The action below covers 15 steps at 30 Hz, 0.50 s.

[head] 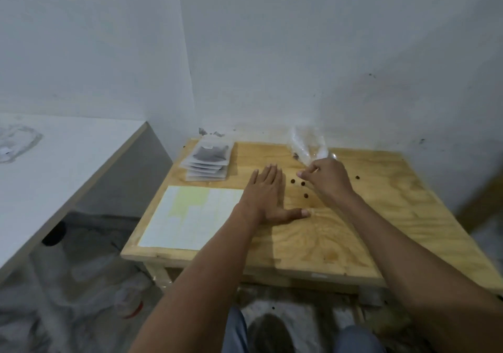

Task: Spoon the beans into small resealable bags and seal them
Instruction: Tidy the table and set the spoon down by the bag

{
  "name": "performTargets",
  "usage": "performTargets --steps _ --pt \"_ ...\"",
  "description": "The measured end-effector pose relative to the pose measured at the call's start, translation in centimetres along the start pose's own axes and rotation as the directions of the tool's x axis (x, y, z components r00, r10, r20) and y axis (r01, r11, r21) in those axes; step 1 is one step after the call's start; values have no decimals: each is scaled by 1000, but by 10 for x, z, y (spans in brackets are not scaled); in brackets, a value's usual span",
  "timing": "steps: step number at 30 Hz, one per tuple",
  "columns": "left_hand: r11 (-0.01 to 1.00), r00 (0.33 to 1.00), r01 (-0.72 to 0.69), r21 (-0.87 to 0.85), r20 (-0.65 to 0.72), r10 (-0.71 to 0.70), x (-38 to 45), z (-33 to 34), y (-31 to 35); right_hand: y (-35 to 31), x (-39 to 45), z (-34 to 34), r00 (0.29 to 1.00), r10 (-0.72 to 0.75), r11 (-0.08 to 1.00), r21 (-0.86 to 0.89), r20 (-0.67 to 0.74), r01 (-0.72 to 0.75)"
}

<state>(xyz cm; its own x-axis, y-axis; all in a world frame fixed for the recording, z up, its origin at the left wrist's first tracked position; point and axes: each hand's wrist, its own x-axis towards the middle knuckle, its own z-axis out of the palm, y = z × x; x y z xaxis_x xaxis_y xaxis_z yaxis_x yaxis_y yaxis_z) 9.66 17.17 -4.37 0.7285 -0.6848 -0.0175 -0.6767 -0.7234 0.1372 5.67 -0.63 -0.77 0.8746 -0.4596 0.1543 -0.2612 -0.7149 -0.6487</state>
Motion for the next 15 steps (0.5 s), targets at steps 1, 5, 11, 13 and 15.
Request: performTargets --steps 1,5,11,13,15 --pt "1000 1000 15 -4 4 -15 2 4 0 -1 -1 2 1000 11 999 -44 23 -10" --pt "999 999 34 -12 -11 -34 4 13 -1 1 2 12 995 -13 993 -119 103 26" --pt "999 998 40 -29 -42 -41 3 13 -1 -2 2 20 983 -134 954 -251 125 162" --pt "998 998 42 -38 -45 -44 3 14 -1 -5 1 19 983 -138 954 -251 118 164" --pt "998 998 43 -42 -47 -45 3 13 -1 -7 2 16 998 -36 999 8 56 35"
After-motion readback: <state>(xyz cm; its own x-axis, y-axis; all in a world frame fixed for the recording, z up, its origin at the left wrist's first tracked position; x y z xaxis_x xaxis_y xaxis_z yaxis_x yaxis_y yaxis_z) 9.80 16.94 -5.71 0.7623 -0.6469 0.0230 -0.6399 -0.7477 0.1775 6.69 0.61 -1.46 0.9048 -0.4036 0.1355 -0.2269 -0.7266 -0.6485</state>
